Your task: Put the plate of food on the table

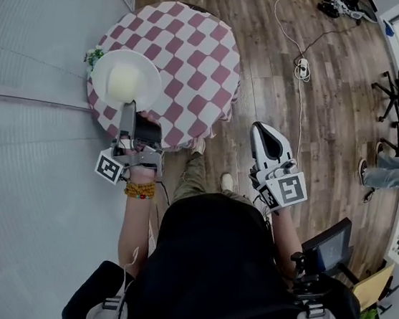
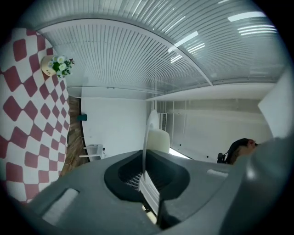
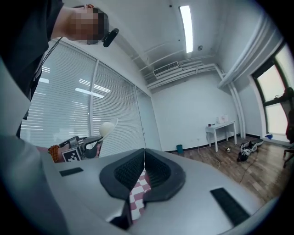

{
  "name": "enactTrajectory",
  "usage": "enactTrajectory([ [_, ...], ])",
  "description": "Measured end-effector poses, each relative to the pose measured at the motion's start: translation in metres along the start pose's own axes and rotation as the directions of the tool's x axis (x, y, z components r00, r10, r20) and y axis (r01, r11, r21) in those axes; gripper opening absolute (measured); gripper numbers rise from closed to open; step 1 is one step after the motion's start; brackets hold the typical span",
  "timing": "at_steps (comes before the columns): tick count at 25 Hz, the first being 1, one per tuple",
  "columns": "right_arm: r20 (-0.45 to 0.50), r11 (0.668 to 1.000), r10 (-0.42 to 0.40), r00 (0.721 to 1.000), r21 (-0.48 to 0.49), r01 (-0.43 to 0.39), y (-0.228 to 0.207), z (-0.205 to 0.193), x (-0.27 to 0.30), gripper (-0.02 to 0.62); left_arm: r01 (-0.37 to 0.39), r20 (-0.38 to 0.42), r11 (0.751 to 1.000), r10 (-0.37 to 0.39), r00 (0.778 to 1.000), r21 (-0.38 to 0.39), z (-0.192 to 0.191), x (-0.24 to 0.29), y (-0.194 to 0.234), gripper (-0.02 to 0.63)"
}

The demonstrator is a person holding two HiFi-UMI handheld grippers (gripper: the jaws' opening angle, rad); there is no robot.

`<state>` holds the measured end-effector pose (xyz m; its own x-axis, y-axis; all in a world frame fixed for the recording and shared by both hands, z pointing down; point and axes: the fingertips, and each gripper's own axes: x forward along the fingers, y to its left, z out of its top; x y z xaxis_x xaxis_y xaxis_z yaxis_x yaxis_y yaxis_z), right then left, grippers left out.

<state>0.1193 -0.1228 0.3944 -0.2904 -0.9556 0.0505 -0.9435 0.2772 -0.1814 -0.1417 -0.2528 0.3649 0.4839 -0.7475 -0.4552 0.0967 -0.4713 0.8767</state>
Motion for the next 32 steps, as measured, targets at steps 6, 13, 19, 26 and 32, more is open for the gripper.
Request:
enactTrajectory([
  [6, -0.011, 0.996, -0.083, 0.996, 0.010, 0.083, -0.014, 0.009, -0.001, 0.011, 0.032, -0.028, 0.999, -0.033, 0.999, -0.030, 0.008, 0.054, 0.006, 0.014],
  [13, -0.017, 0.989, -0.150, 0.989, 0.013, 0.150, -0.024, 0.008, 0.008, 0.011, 0.040, -0.056, 0.997, -0.043, 0.997, -0.066, 0.014, 0.088, 0.030, 0.014],
  [19, -0.016, 0.981, -0.195, 0.981, 0.012, 0.195, -0.031, 0.010, 0.013, 0.011, 0.011, -0.076, 0.997, -0.017, 0.997, -0.082, 0.016, 0.104, 0.057, 0.014],
  [26, -0.029, 0.965, -0.262, 0.965, 0.024, 0.262, -0.038, 0.006, 0.011, 0.011, -0.107, -0.090, 0.989, 0.098, 0.991, -0.098, 0.018, 0.100, 0.109, 0.014],
  [32, -0.042, 0.955, -0.293, 0.955, 0.033, 0.295, -0.041, 0.002, 0.020, 0.011, -0.226, -0.086, 0.969, 0.218, 0.972, -0.103, 0.024, 0.091, 0.158, 0.014],
])
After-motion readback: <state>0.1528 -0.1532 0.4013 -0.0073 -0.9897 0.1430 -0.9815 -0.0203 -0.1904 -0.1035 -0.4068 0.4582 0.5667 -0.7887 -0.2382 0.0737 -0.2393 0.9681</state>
